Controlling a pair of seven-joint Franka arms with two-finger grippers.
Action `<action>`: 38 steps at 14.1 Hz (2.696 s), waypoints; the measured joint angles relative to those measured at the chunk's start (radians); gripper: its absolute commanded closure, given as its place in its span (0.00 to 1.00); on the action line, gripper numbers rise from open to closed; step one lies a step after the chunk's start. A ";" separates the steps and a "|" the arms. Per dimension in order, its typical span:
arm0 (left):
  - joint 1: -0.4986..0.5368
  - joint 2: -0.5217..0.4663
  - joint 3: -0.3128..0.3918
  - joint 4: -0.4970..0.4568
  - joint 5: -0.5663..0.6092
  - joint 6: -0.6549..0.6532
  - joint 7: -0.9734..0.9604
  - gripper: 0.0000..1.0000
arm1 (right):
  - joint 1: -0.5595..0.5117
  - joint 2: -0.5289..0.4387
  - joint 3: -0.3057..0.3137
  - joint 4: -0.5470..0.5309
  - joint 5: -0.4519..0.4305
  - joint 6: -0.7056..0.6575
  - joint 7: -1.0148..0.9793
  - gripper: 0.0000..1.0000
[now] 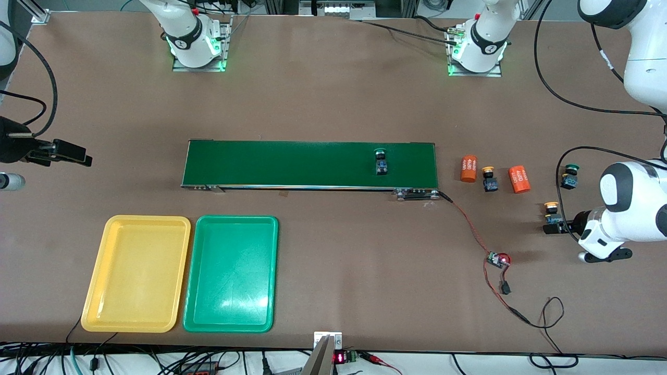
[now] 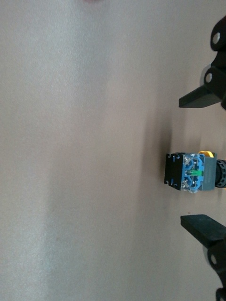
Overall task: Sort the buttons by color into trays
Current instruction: 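Grasp a yellow-based push button with the left gripper, then carry the button to the belt and release it with the left gripper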
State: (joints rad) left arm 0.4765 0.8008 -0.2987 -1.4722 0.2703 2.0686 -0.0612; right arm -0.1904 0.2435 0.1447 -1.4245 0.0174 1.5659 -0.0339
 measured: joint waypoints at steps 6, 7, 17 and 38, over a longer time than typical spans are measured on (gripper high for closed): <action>0.017 0.041 0.001 -0.004 0.000 -0.001 0.010 0.00 | 0.001 0.009 0.004 0.000 0.000 -0.005 -0.003 0.00; 0.016 0.043 0.001 -0.009 0.000 -0.002 0.010 0.00 | 0.001 0.011 0.004 0.000 0.000 -0.005 -0.003 0.00; 0.018 0.039 0.001 -0.021 0.010 -0.058 0.037 1.00 | 0.006 0.014 0.011 -0.001 0.000 -0.008 -0.004 0.00; -0.094 -0.229 -0.404 -0.203 -0.083 -0.226 -0.211 1.00 | 0.035 0.023 0.015 -0.002 0.004 -0.008 -0.005 0.00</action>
State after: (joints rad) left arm 0.3829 0.5719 -0.7024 -1.6750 0.1871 1.8425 -0.2726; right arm -0.1557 0.2666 0.1594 -1.4264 0.0213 1.5582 -0.0387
